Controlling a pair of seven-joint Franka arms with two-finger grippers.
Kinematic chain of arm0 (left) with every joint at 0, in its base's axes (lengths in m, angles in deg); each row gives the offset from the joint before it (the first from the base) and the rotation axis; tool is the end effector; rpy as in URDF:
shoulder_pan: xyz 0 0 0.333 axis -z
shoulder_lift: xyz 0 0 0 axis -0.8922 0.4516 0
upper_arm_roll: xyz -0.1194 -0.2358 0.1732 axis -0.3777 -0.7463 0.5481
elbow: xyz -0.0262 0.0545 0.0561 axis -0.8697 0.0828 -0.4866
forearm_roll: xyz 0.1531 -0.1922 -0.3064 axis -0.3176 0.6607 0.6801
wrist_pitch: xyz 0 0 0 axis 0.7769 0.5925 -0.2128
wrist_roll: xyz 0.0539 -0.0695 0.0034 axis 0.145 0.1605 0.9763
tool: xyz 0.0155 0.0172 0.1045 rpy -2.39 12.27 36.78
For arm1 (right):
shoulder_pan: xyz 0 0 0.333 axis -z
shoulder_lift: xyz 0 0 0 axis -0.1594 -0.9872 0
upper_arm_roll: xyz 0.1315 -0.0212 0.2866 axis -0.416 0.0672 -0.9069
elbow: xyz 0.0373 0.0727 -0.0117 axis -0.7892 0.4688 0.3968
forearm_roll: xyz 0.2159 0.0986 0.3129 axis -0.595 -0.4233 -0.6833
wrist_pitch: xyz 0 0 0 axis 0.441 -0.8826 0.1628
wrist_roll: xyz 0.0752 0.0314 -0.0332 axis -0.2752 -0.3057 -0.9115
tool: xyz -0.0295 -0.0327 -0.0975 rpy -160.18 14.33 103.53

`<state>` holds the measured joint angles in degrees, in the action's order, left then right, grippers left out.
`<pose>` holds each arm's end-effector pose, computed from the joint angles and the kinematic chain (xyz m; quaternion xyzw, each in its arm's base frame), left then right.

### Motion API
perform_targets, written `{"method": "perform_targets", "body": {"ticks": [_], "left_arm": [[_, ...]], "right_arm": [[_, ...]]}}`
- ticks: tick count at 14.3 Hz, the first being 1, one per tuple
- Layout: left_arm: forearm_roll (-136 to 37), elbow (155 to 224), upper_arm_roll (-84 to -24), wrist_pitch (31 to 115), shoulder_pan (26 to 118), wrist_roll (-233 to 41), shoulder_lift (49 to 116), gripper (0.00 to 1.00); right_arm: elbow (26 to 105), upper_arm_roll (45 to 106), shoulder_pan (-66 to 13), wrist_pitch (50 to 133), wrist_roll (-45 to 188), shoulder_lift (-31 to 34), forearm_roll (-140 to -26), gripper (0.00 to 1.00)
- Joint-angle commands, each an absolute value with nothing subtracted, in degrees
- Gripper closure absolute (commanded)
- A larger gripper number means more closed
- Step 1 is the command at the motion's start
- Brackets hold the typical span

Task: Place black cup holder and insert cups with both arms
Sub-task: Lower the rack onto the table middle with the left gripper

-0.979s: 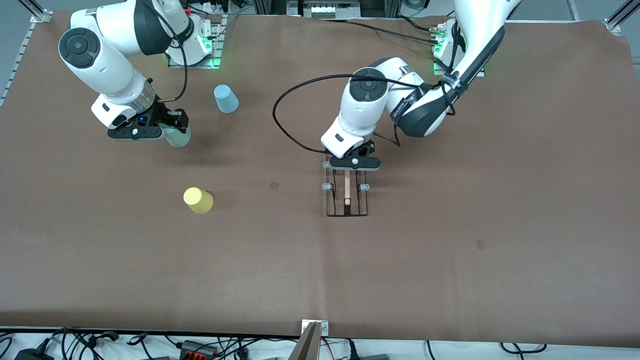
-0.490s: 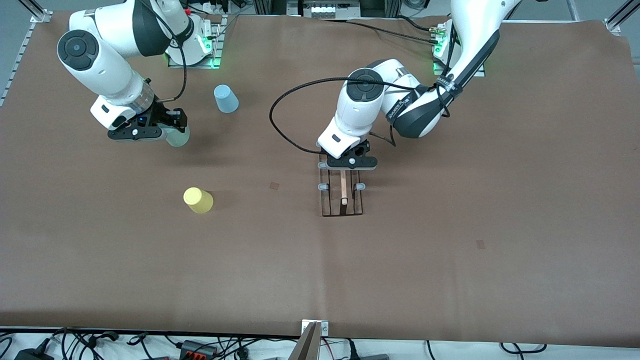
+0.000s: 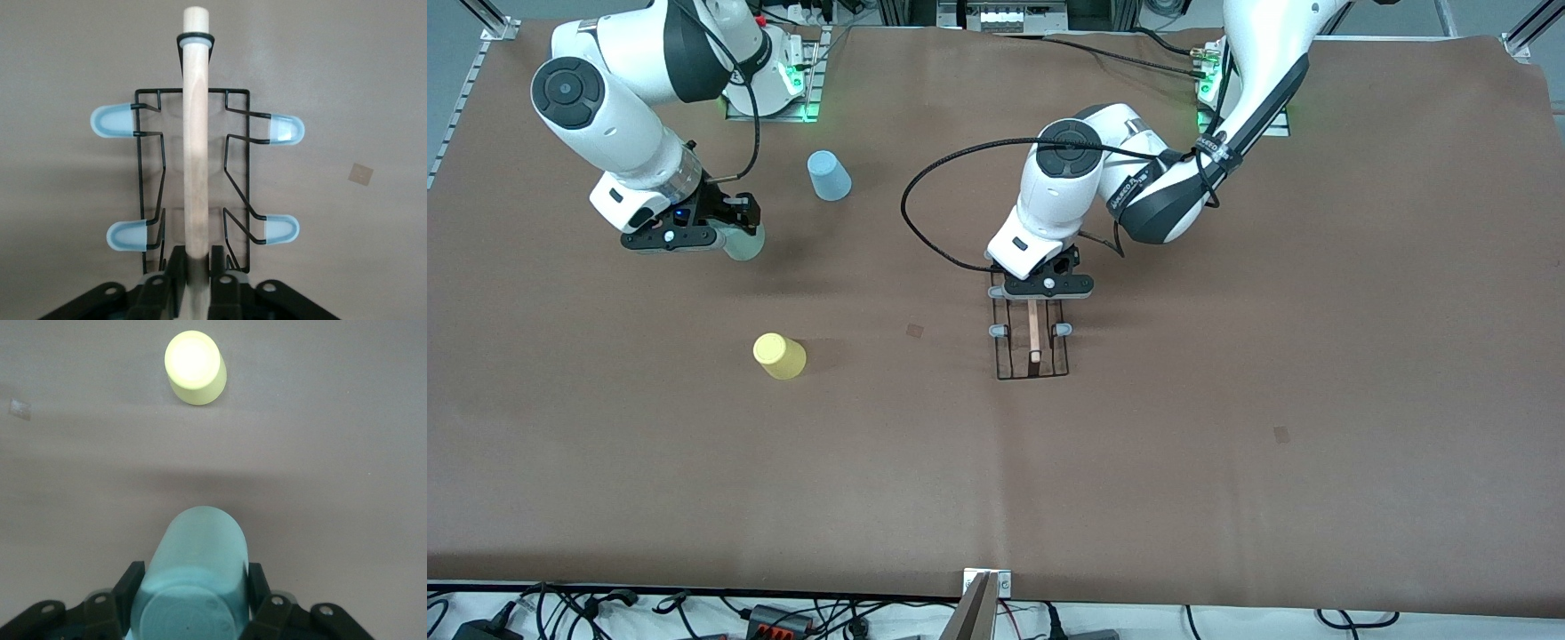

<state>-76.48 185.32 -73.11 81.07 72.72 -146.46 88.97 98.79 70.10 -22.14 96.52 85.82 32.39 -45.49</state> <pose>0.5099 -0.4483 0.3405 0.9977 0.0447 -0.0010 0.0505 0.4718 0.1102 0.3957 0.9988 0.0336 -0.0349 0.0095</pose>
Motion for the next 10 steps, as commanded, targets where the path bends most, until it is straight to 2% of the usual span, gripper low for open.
{"method": "perform_targets", "body": {"ticks": [1, 3, 6, 10], "left_arm": [[-78.1, 183.7, -73.0, 79.9, 73.1, -146.8, 88.8, 0.28], [-78.2, 183.6, -73.0, 79.0, 72.7, -146.6, 88.1, 0.2], [-78.6, 182.4, -72.8, 70.6, 71.2, -135.5, 84.5, 0.19], [-78.9, 175.5, -72.8, 57.5, 68.3, -118.5, 83.5, 0.19]], "right_arm": [[98.0, 70.0, -21.6, 95.4, 84.8, 32.3, -44.9, 0.81], [97.9, 70.0, -21.6, 95.4, 84.9, 32.2, -45.0, 0.81], [97.3, 69.9, -21.8, 95.4, 86.7, 32.2, -45.7, 0.82], [95.2, 69.3, -23.5, 95.3, 93.2, 32.2, -46.1, 0.82]]}}
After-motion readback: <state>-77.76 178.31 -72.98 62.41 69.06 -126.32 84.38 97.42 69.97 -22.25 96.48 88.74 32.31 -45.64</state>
